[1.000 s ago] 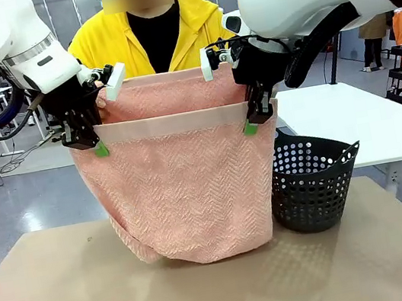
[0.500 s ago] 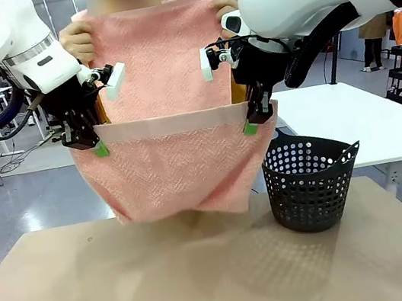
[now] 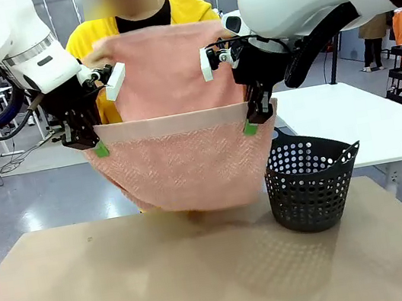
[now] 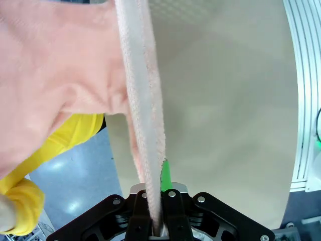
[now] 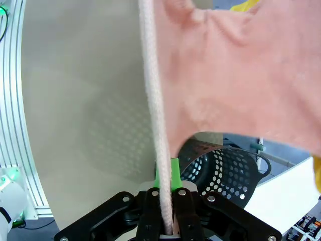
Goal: Fold the towel.
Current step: Release the end of the 100 cm Hotel Towel you were holding and grab the top end of the folded side.
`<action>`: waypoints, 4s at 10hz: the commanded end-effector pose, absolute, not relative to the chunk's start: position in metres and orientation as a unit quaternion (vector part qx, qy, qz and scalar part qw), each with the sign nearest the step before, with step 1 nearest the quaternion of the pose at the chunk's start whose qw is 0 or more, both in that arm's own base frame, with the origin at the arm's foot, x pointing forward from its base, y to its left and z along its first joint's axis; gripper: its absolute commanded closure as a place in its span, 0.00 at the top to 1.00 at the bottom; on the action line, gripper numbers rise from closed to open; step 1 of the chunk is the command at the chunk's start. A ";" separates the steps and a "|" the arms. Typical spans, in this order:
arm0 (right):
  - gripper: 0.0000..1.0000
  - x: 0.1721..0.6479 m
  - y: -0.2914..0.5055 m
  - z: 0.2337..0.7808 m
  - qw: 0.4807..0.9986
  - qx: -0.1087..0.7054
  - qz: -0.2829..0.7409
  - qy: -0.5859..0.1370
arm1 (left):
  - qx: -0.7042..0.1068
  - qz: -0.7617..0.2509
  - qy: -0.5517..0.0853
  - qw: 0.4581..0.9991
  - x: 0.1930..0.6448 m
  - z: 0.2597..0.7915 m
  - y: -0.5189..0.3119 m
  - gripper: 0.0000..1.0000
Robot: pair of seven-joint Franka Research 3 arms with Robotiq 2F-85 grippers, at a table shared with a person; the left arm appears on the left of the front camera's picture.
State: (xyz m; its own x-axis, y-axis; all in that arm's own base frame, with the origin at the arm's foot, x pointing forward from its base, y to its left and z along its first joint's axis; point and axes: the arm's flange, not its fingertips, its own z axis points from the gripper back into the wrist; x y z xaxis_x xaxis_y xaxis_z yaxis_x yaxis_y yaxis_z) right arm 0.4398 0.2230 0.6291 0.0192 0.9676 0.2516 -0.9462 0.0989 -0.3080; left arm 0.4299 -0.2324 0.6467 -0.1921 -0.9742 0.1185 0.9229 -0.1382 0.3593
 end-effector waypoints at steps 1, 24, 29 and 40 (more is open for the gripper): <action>0.00 0.440 0.222 0.628 0.714 -0.027 0.671 -0.201 | 0.074 -0.751 -0.179 0.631 0.431 0.648 -0.231 0.00; 1.00 0.430 0.215 0.641 0.714 -0.052 0.657 -0.236 | 0.088 -0.750 -0.210 0.621 0.420 0.660 -0.230 1.00; 1.00 0.400 0.208 0.712 0.690 -0.078 0.672 -0.257 | 0.118 -0.751 -0.243 0.602 0.394 0.730 -0.239 1.00; 1.00 0.485 0.224 0.664 0.706 -0.021 0.692 -0.144 | 0.064 -0.740 -0.191 0.641 0.461 0.676 -0.247 1.00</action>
State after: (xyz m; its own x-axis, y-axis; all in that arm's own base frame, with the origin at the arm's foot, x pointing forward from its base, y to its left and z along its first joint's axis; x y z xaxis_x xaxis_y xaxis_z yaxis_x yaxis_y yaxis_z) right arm 0.4874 0.2218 0.6659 -0.0093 0.9828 0.1845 -0.9663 0.0386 -0.2546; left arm 0.4610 -0.2449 0.6753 -0.1875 -0.9743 0.1246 0.9173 -0.1283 0.3770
